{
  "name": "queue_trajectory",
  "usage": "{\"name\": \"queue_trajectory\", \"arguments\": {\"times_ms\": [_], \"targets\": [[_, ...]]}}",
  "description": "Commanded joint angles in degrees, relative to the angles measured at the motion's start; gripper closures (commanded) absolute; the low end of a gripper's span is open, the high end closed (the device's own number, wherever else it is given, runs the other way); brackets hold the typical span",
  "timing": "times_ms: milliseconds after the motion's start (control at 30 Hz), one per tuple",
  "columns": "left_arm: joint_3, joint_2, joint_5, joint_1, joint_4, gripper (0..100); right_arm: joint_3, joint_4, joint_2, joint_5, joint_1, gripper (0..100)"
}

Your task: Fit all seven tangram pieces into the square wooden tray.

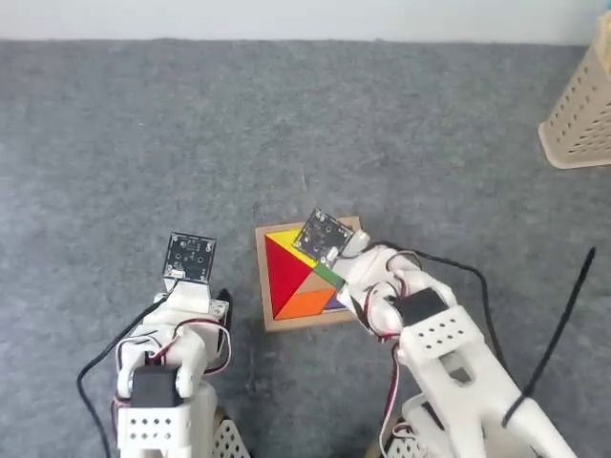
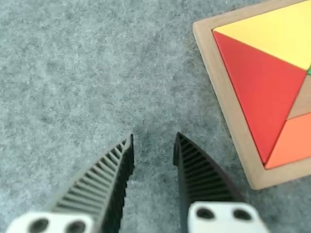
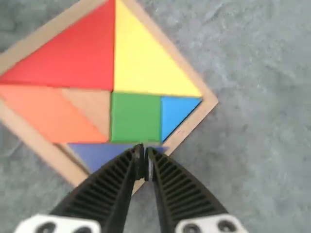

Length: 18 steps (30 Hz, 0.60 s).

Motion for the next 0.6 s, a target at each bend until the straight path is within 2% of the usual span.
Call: {"name": "queue_trajectory", "arguments": {"times_ms": [0, 167, 300, 567], "targets": [[-0.22, -0.88, 0.44, 0.00, 0.26, 87, 1.58, -2.68, -1.80, 0.09, 0.66, 99.2], [-0.22, -0.88, 0.44, 0.00, 0.26, 87, 3.16, -6.64, 2.59, 0.18, 0.57, 99.2], [-0.22, -0.88, 0.44, 0.00, 0.26, 87, 2.90, -6.90, 7.60, 4.22, 0.48, 99.2], [-0.22, -0.88, 0.44, 0.00, 0.26, 87, 1.67, -6.81, 9.27, 4.40, 0.48, 99.2]]}}
